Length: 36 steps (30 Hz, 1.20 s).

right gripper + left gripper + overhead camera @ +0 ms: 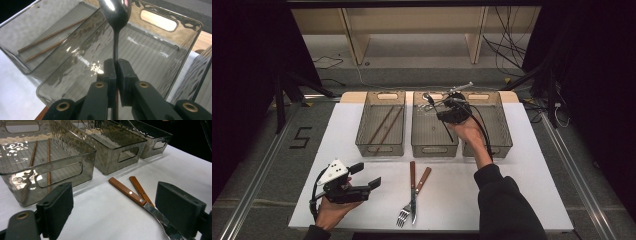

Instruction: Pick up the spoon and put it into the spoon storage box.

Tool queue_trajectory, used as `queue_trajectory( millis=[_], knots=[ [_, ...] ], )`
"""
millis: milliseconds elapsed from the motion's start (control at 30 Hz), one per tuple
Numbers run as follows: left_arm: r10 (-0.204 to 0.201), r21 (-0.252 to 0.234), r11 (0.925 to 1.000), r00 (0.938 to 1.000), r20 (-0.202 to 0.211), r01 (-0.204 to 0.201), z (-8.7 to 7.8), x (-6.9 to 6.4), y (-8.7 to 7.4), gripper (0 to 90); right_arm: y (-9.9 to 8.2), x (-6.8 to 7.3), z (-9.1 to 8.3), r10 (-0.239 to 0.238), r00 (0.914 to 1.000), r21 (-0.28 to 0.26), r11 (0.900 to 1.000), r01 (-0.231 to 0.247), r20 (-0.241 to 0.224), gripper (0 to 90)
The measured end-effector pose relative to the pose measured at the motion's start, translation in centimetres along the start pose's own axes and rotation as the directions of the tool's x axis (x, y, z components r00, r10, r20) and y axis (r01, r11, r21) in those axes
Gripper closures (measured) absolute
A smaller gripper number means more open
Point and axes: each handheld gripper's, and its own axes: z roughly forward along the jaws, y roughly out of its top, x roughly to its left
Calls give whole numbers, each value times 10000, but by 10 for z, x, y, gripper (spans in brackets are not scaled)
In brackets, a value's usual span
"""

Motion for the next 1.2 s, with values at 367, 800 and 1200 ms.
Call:
queue_trajectory(
  millis=[367, 800, 1200],
  knots=[
    [19, 5, 10000, 10000, -7, -19, -1, 0, 0, 147, -3, -1, 11, 356, 9993, 237, 9991, -358, 92, 860],
    [18, -24, 10000, 10000, 4, -18, -1, 0, 0, 147, -12, -5, 20, 670, 9975, 369, 9970, -677, 209, 856],
    [-39, -50, 10000, 10000, 34, 39, 0, 0, 0, 147, -16, -11, 19, 1104, 9939, 323, 9934, -1103, -23, 699]
  ],
)
